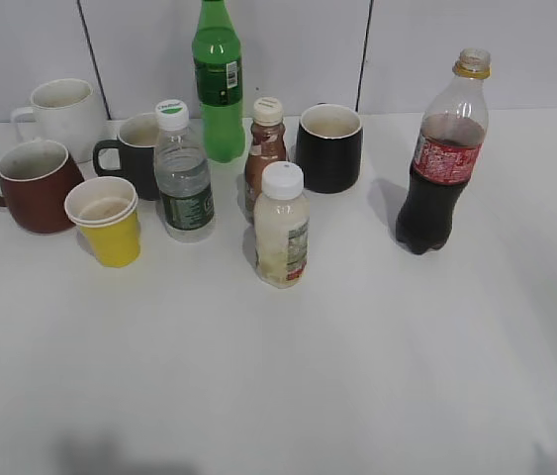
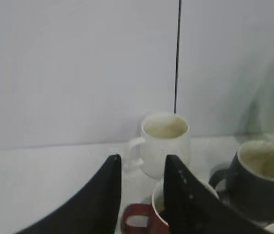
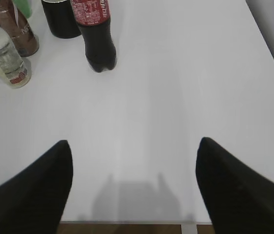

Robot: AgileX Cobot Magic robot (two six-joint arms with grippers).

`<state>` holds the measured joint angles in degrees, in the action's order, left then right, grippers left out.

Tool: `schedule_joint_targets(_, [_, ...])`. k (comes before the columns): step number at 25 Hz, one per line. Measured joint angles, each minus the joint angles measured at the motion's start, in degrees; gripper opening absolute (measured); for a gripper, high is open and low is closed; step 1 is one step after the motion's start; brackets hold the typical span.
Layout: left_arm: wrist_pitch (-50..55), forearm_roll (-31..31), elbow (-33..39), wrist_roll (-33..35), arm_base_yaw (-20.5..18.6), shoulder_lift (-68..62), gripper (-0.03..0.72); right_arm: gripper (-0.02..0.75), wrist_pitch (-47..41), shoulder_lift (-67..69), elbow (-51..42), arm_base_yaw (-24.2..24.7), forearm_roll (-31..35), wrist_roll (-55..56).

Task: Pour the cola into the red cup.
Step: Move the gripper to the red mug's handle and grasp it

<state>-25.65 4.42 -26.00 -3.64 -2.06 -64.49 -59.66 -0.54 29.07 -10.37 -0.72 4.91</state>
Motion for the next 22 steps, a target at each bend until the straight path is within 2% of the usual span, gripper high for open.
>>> schedule_joint_targets(3, [-11.8, 2.6, 0.0, -0.4, -0.5, -14.9, 0.237, 0.59, 0.0, 0.0, 0.0, 0.0, 0.0, 0.0])
schedule_joint_targets(5, [-17.6, 7.5, 0.0, -2.9, -2.2, -23.0, 0.237, 0.59, 0.0, 0.0, 0.0, 0.0, 0.0, 0.0])
schedule_joint_targets(8, [-28.8, 16.1, 0.0, -7.1, -8.3, -34.2, 0.237, 0.59, 0.0, 0.0, 0.0, 0.0, 0.0, 0.0])
schedule_joint_targets(10, [-35.7, 19.8, -0.4, -6.5, -12.8, -40.3, 0.239, 0.59, 0.0, 0.0, 0.0, 0.0, 0.0, 0.0])
schedule_joint_targets(12, [-40.2, 23.3, -2.1, -5.4, -15.7, -46.0, 0.258, 0.59, 0.0, 0.0, 0.0, 0.0, 0.0, 0.0])
schedule_joint_targets(16, [-42.7, 27.5, -7.3, -3.8, -17.0, -55.2, 0.311, 0.59, 0.0, 0.0, 0.0, 0.0, 0.0, 0.0])
schedule_joint_targets(22, [-43.4, 28.3, -13.3, -1.7, -17.0, -59.9, 0.321, 0.59, 0.0, 0.0, 0.0, 0.0, 0.0, 0.0])
